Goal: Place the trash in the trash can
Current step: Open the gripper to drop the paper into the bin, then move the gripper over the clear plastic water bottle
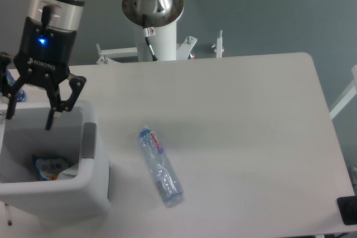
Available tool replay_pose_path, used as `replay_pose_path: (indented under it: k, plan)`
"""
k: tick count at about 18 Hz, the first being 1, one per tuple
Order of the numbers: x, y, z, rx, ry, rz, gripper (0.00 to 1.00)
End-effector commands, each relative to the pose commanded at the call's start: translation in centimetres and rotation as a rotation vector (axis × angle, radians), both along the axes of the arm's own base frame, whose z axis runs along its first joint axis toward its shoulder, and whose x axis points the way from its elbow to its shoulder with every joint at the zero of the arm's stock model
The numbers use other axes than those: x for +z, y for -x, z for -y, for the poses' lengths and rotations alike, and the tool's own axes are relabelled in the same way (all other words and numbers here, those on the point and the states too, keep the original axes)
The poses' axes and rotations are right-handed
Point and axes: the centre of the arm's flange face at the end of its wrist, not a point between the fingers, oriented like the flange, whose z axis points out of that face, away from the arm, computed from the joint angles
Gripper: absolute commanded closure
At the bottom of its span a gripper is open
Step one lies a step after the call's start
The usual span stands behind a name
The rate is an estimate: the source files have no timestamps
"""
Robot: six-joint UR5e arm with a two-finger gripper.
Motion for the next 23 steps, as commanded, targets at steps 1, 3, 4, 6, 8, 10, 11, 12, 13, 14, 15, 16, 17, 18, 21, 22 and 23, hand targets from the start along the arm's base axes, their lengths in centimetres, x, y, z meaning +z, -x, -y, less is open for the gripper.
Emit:
replay_pose_path:
  k: [1,3,4,6,8,10,11,12,13,14,15,16,17,18,21,22,23]
  plan:
    - [-0.2,2.2,0.5,0.036,0.003,0.001,0.06]
    - [-1.1,5.9,0.9,0.092,0.018,0.01,0.06]
    - [-1.2,8.1,1.6,0.129,0.019,0.015,0.06]
    - [-1.7,11.8,3.0,0.186,0.026,0.016,0.06]
    - [-3.3,15.3,3.9,0.234,0.049,0.033,0.06]
    - [-5.2,18.2,4.5,0.277,0.073,0.058,0.04]
    - [-6.1,19.6,4.9,0.3,0.082,0.07,0.01]
    - [-7.4,21.0,5.0,0.317,0.097,0.083,0.01]
    - [-8.8,22.0,4.8,0.324,0.115,0.096,0.01]
    - [-10.3,22.9,4.6,0.33,0.138,0.098,0.01]
    - [-11.5,23.7,4.4,0.348,0.166,0.089,0.01]
    - [-12.9,24.6,4.3,0.364,0.199,0.074,0.01]
    - [-14.8,25.5,3.9,0.37,0.232,0.069,0.01]
    - [-16.4,26.2,3.4,0.365,0.258,0.063,0.0]
    - [-21.4,27.6,2.7,0.336,0.334,0.067,0.0]
    - [-22.8,27.7,2.7,0.329,0.363,0.055,0.0]
    - [-23.9,27.9,2.7,0.319,0.385,0.05,0.0]
